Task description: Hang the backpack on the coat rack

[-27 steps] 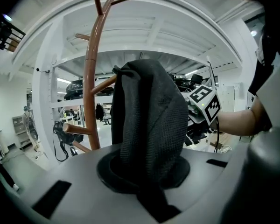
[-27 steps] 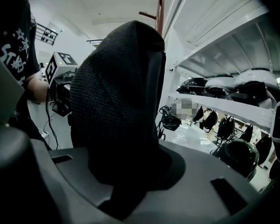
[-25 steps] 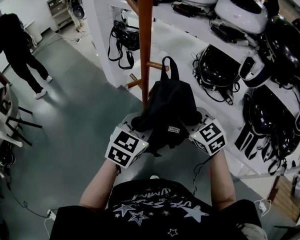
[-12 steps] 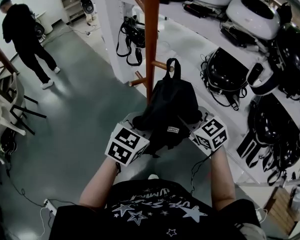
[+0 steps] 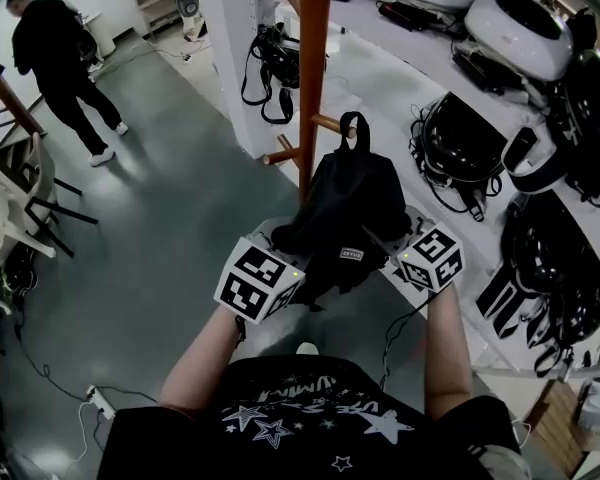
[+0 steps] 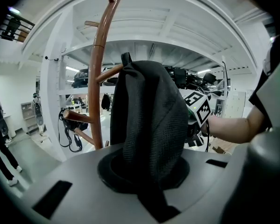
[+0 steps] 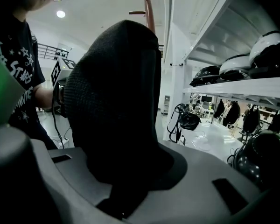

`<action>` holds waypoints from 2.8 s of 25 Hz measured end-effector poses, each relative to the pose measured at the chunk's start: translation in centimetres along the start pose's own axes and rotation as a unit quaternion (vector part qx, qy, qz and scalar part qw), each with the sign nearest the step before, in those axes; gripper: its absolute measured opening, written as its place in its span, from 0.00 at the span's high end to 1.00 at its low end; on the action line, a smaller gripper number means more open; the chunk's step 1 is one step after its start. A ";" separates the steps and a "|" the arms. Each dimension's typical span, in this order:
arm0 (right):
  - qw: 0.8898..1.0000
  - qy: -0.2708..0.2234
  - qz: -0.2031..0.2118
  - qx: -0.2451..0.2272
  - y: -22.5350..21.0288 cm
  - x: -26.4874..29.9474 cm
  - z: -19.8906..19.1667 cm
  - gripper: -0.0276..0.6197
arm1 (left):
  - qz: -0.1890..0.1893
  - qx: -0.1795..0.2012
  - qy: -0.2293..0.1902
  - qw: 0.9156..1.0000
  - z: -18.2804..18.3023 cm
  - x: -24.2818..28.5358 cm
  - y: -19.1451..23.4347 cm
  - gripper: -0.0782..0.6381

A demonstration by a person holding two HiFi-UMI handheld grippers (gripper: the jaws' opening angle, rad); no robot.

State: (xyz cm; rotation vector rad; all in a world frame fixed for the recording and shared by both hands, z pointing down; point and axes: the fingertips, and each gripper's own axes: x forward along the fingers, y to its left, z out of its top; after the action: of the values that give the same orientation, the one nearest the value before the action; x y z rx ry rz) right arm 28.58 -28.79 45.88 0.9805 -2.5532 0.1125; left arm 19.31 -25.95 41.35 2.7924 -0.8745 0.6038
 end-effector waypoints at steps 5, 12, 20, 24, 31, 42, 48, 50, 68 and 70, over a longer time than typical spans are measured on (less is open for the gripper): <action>1.000 -0.003 0.023 0.012 -0.1 1.0 -0.4 0.78 | 0.005 0.002 0.014 1.000 -0.4 0.2 0.7 0.81; 0.999 0.002 0.041 0.020 -0.5 2.9 -0.7 0.78 | 0.008 -0.015 0.025 1.000 -1.0 0.7 2.3 0.81; 0.998 -0.005 0.059 0.004 -0.3 3.0 0.6 0.77 | 0.004 -0.008 0.015 1.000 -0.2 -0.2 2.6 0.81; 0.999 -0.007 0.044 -0.027 0.0 2.3 1.3 0.73 | 0.001 -0.020 -0.011 1.000 0.1 -0.9 2.3 0.81; 0.992 0.056 0.028 -0.108 0.4 -0.6 0.8 0.54 | -0.024 -0.083 -0.043 0.995 0.3 -0.9 1.7 0.82; 0.996 0.021 -0.020 -0.082 -1.6 -10.1 2.0 0.57 | -0.037 -0.114 -0.066 0.991 1.5 -1.2 1.4 0.82; 0.984 -0.164 -0.018 -0.061 -3.3 -13.3 11.9 0.73 | -0.037 -0.112 -0.064 0.991 1.7 -1.1 1.1 0.82; 0.981 -0.186 -0.009 -0.062 -3.6 -12.5 14.4 0.78 | -0.037 -0.113 -0.061 0.991 1.7 -1.1 0.9 0.82; 0.977 -0.135 0.159 0.043 -4.1 -1.9 19.6 0.92 | -0.042 -0.114 -0.039 0.992 1.2 -0.2 0.6 0.82; 0.978 -0.130 0.158 0.044 -4.3 -1.3 19.3 0.93 | -0.041 -0.115 -0.037 0.992 1.0 -0.1 0.9 0.82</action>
State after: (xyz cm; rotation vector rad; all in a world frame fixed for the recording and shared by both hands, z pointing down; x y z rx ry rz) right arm 25.69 -35.37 27.38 0.6458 -2.9541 0.2005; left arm 19.06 -26.86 40.46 2.6398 -0.7828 0.3640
